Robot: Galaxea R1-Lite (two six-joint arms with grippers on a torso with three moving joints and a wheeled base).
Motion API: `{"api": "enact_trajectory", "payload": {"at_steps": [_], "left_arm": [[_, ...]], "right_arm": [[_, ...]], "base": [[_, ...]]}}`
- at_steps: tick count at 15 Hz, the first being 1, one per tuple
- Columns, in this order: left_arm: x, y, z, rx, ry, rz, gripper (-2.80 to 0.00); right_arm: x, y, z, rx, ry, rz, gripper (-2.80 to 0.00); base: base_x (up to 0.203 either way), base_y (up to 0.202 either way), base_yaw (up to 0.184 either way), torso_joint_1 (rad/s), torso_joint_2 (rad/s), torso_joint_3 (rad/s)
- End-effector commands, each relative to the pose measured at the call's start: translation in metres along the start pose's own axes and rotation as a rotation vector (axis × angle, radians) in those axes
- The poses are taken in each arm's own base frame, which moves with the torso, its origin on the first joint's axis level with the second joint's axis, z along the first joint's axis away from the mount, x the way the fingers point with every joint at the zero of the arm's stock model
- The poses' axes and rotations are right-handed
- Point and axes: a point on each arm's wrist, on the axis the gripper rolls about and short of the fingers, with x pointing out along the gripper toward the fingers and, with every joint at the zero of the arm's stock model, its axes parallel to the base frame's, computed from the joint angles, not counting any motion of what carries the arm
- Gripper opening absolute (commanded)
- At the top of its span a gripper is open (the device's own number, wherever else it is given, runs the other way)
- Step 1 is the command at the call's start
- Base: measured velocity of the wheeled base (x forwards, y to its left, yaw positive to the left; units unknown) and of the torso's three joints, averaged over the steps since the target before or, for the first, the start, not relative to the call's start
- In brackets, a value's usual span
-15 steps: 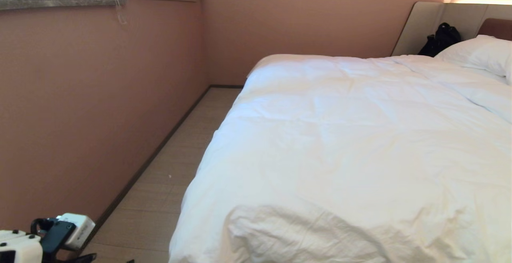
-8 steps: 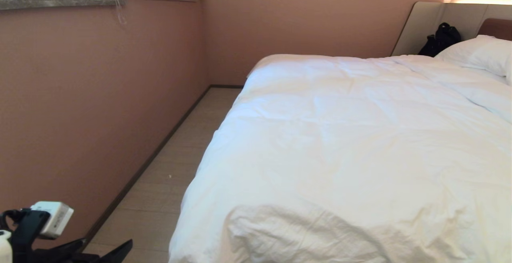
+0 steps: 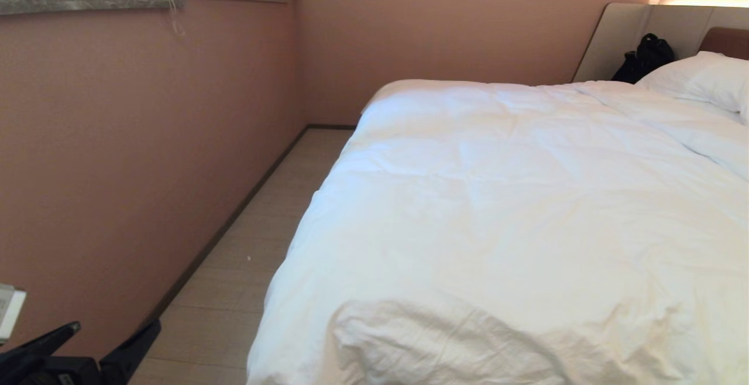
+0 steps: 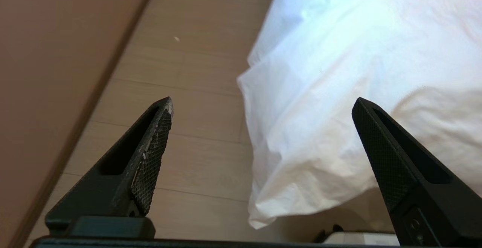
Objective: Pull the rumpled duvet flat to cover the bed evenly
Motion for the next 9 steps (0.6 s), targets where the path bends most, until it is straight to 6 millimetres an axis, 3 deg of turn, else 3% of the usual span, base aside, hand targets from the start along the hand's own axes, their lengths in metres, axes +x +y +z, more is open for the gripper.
{"api": "enact_trajectory", "payload": {"at_steps": [1, 9], "left_arm": [[-0.017, 0.002, 0.009, -0.012, -0.069, 0.011, 0.0], [-0.062, 0.008, 0.02, -0.016, -0.097, 0.012, 0.0]], "right_arm": [[0.0, 0.0, 0.0, -0.001, 0.0, 0.0, -2.8], [0.0, 0.0, 0.0, -0.001, -0.002, 0.001, -2.8]], "base": [[0.0, 0.0, 0.0, 0.0, 0.0, 0.0], [0.0, 0.0, 0.0, 0.0, 0.0, 0.0]]}}
